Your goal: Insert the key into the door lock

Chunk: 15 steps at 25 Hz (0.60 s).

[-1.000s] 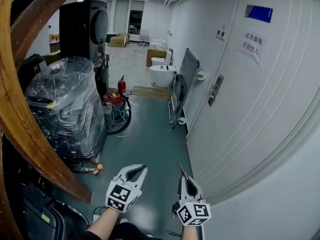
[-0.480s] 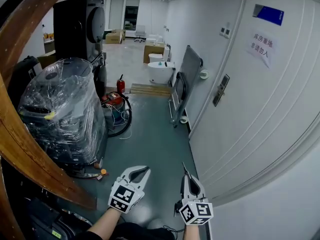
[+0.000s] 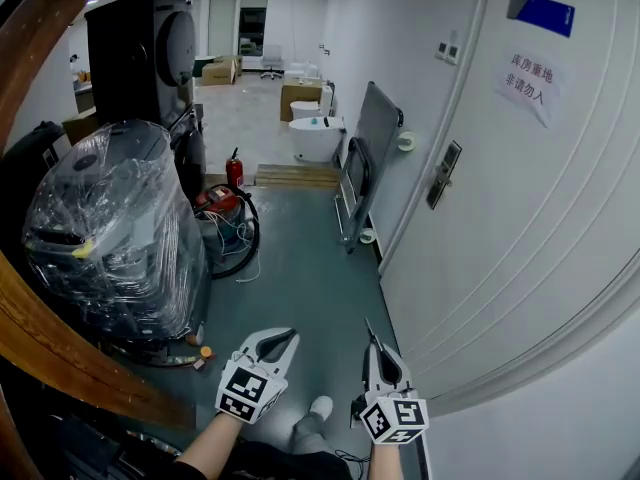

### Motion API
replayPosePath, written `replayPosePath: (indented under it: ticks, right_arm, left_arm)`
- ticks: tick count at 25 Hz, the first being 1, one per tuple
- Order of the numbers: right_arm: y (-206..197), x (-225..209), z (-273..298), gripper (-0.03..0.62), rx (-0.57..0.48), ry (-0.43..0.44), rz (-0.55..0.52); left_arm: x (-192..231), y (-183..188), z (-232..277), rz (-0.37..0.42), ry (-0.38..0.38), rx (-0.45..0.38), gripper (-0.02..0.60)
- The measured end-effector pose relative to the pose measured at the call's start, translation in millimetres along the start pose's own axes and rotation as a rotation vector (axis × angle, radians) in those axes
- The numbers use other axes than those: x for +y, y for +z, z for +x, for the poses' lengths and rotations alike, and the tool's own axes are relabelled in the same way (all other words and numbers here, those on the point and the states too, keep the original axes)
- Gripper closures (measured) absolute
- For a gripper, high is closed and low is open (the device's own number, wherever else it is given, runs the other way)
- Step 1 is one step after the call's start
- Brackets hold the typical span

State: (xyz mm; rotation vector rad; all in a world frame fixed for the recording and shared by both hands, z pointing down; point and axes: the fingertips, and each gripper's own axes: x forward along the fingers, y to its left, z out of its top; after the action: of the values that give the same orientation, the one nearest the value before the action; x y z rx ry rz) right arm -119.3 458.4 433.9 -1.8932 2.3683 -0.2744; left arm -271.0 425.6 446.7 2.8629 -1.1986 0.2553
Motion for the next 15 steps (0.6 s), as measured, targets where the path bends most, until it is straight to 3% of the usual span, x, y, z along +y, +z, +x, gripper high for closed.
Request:
replayPosePath:
  ticks: [15]
  right_arm:
    - [0.0, -103.2, 121.1, 0.514, 0.042, -0.026, 0.035]
  left_arm:
    - [50.3, -1.4, 152.6, -0.004, -0.025, 0.066, 0.565]
